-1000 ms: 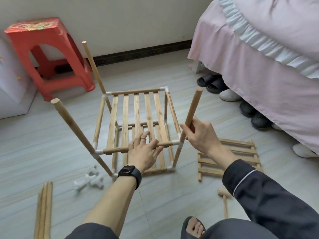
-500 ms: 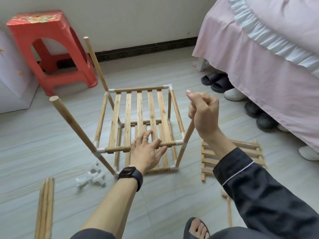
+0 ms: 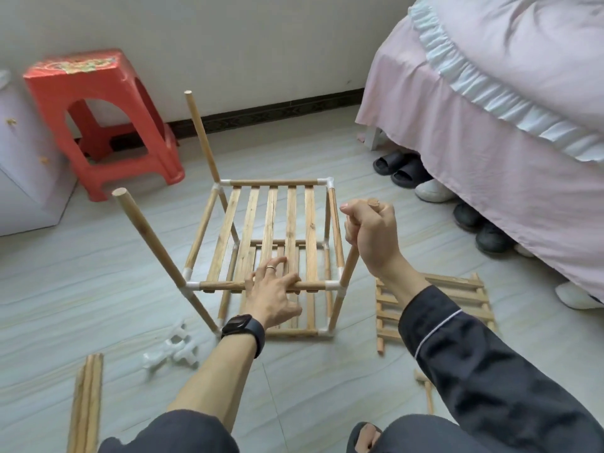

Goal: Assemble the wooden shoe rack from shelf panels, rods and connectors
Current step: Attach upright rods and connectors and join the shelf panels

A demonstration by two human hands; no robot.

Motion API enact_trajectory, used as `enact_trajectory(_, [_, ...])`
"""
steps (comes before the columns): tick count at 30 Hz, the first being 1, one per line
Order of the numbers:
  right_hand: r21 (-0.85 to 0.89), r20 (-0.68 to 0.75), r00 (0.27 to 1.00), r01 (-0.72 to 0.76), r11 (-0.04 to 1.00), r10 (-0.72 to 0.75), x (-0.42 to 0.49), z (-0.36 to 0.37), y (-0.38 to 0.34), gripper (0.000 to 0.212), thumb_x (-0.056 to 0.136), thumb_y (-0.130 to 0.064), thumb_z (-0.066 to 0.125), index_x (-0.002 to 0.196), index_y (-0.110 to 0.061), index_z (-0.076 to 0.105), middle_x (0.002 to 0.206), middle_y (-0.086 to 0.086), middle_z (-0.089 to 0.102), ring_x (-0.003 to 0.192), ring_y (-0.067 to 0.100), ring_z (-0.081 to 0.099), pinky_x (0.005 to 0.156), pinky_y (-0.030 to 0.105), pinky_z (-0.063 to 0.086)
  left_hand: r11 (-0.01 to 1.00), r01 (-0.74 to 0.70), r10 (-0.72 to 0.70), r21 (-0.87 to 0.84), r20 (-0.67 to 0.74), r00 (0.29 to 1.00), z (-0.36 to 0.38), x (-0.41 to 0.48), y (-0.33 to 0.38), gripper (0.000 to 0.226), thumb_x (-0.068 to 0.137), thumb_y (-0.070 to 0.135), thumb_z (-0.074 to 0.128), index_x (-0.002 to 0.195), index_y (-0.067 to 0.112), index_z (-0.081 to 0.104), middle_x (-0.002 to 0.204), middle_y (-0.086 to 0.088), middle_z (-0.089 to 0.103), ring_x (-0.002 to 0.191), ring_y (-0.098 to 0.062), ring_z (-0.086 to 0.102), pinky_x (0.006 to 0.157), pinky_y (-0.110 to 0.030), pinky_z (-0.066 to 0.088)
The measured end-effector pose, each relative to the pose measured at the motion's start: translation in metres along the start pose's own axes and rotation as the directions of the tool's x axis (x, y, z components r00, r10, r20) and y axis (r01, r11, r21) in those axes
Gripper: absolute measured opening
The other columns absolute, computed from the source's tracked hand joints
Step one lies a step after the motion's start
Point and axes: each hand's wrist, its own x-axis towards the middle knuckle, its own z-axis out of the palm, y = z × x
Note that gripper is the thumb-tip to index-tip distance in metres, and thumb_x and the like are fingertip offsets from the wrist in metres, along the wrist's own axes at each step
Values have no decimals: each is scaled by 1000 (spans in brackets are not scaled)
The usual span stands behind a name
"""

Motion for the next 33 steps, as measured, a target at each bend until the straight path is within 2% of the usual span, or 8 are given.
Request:
enact_trajectory(6, [-154, 25, 998, -53, 987, 58, -37, 34, -1, 56, 99, -44, 59, 53, -22, 36, 49, -4, 34, 47, 15, 33, 55, 29, 36, 988, -2, -22, 157, 149, 989, -28, -11, -8, 66, 73, 35, 70, 133, 47, 44, 169, -2, 8, 156, -25, -7, 119, -64, -3])
enact_trajectory(11, [-500, 496, 832, 38, 865, 250, -51, 55, -8, 64, 89, -83, 31, 110, -25, 47, 109, 0, 63, 104, 15, 62, 93, 41, 48, 998, 47, -44, -48, 61, 997, -24, -46, 1, 118, 53, 94, 59, 154, 50, 16, 167, -2, 16, 154, -32, 3, 117, -67, 14])
enact_trajectory(13, [-564, 568, 782, 144, 813, 255, -56, 56, -2, 73, 87, -89, 17, 117, -29, 45, 119, 3, 61, 111, 18, 60, 93, 39, 44, 991, 42, -53, -128, -84, 995, -15, -58, 2, 106, 56, 102, 45, 148, 51, 34, 163, 5, 27, 152, -28, 11, 113, -69, 21])
enact_trajectory(17, [-620, 480, 858, 185, 762, 182, -38, 34, 20, 70, 96, -78, 8, 115, -30, 55, 118, 0, 62, 111, 20, 58, 91, 35, 44, 961, 146, -189, -236, -168, 968, -11, -69, -3, 40, 86, 77, 50, 100, 43, 66, 142, 4, 56, 149, -30, 19, 115, -59, 25])
enact_trajectory(20, [-844, 399, 858, 205, 496, 323, -19, 9, 60, 48, 106, -56, 25, 133, -27, 52, 136, 5, 56, 131, 29, 47, 110, 46, 37, 860, 194, -256, -473, -69, 964, -11, -80, -14, 25, 86, 61, 65, 82, 36, 63, 128, -8, 64, 150, -37, 23, 113, -54, 36])
enact_trajectory(25, [-919, 376, 778, 383, 94, 504, -17, -12, 113, 66, 104, -55, 28, 162, -34, 5, 171, 0, -4, 157, 23, -7, 124, 58, 6, 595, 153, -373, -789, -102, 922, -17, -97, -54, 18, 76, 37, 85, 82, 26, 72, 139, 3, 60, 127, -18, 55, 96, -26, 51])
enact_trajectory(30, [-852, 514, 800, 518, 74, 311, -27, 19, 127, 51, 103, -59, 28, 146, -34, 39, 144, 2, 49, 138, 27, 40, 117, 50, 20, 490, 150, -579, -859, -191, 793, -19, -84, -78, 19, 86, 24, 80, 102, 28, 71, 87, 34, 66, 89, 3, 69, 92, -35, 53])
enact_trajectory(33, [-853, 517, 780, 502, 140, 352, -34, 38, 132, 47, 106, -55, 25, 144, -36, 43, 123, 0, 59, 114, 26, 50, 100, 43, 35, 493, 181, -679, -851, -246, 691, -22, -71, -93, 13, 96, 29, 66, 109, 29, 67, 89, 15, 71, 75, -1, 68, 79, -30, 54])
